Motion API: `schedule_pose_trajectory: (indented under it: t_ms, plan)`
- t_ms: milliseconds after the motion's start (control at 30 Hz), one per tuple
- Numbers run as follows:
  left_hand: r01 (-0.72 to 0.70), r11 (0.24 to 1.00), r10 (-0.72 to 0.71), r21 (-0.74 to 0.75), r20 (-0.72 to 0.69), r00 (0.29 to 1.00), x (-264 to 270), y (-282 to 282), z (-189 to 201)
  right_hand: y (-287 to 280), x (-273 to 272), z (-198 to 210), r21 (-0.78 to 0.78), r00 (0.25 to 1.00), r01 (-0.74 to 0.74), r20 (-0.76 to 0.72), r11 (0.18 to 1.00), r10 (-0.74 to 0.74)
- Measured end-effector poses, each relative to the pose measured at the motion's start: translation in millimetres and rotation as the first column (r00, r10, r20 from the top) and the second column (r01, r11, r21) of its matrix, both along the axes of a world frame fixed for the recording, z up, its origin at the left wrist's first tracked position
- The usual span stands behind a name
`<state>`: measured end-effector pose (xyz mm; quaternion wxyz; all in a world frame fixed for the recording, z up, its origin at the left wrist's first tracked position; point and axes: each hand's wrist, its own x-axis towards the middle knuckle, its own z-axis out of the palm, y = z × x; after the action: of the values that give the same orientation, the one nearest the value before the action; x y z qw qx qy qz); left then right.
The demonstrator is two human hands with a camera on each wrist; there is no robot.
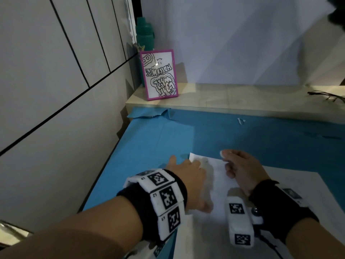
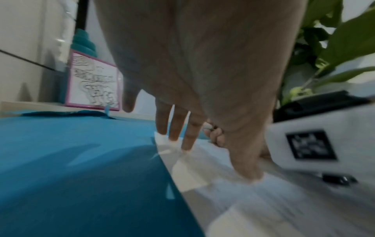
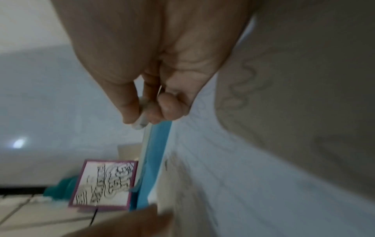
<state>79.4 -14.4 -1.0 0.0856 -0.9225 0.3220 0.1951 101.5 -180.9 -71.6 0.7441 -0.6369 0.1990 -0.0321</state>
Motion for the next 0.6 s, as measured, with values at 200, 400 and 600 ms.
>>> schedule_pose_trajectory:
  t_ms: [200,400,600]
  plan:
    - [0.109,0.994,-0.109,0.002,-0.115,0.987,10,-16,-26,-2,0,-8,-0.008,0.999,-0.001,0.044,1.000,0.002]
    - [-0.238,0.961,0.230,0.144,0.067,0.971,45,-9,-20,1,-2,-4,-0.132,0.996,-0.055,0.062,0.990,0.064]
    - [-0.099,0.993,0.096,0.071,0.042,0.995,55,3,-17,6,-1,-5,-0.281,0.997,-0.059,0.023,0.958,0.068]
